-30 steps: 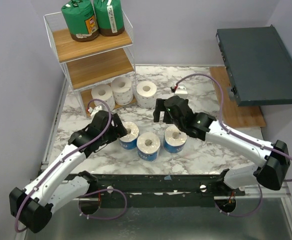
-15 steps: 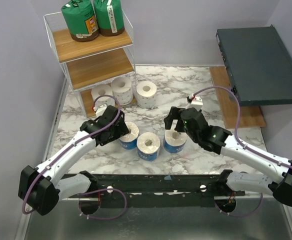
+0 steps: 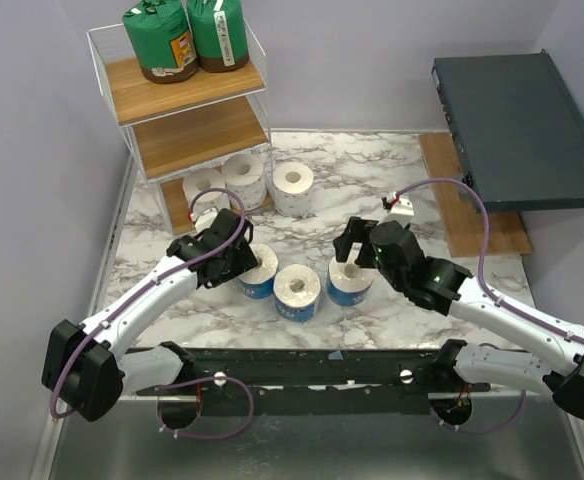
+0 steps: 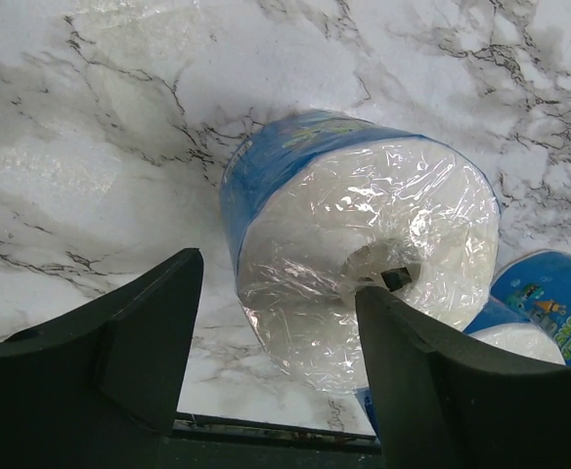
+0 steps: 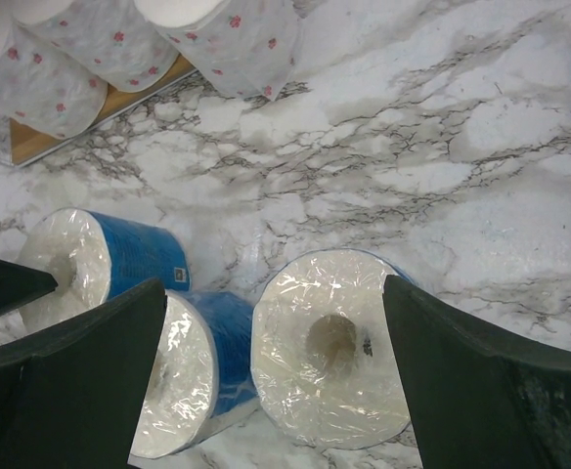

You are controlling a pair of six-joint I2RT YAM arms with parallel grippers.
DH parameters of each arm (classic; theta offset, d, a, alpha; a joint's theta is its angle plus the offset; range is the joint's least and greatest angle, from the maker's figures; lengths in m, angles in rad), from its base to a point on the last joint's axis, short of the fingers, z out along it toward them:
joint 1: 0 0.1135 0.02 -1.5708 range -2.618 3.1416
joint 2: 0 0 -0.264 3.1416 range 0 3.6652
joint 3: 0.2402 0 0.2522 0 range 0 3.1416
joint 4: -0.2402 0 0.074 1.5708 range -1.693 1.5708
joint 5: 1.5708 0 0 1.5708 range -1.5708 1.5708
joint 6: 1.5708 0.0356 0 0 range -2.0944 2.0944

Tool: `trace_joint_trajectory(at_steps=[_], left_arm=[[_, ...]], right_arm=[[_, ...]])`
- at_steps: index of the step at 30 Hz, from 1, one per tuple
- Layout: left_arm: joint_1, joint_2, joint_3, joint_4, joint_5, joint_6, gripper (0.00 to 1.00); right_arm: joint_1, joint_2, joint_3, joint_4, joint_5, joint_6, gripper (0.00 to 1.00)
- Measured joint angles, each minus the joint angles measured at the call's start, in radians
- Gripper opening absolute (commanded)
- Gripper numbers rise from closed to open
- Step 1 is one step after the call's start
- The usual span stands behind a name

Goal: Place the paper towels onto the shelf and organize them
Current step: Pick up the paper towel from the center of the board.

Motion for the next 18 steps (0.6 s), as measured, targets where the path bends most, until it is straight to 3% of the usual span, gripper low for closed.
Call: trace_joint_trajectory(at_steps=[18], left_arm=[[0.0, 0.028, -0.043, 0.097, 0.006, -0.015, 0.36]], right_arm=[[0.0, -0.021, -0.026, 0.0, 0.017, 0.012, 0.94]])
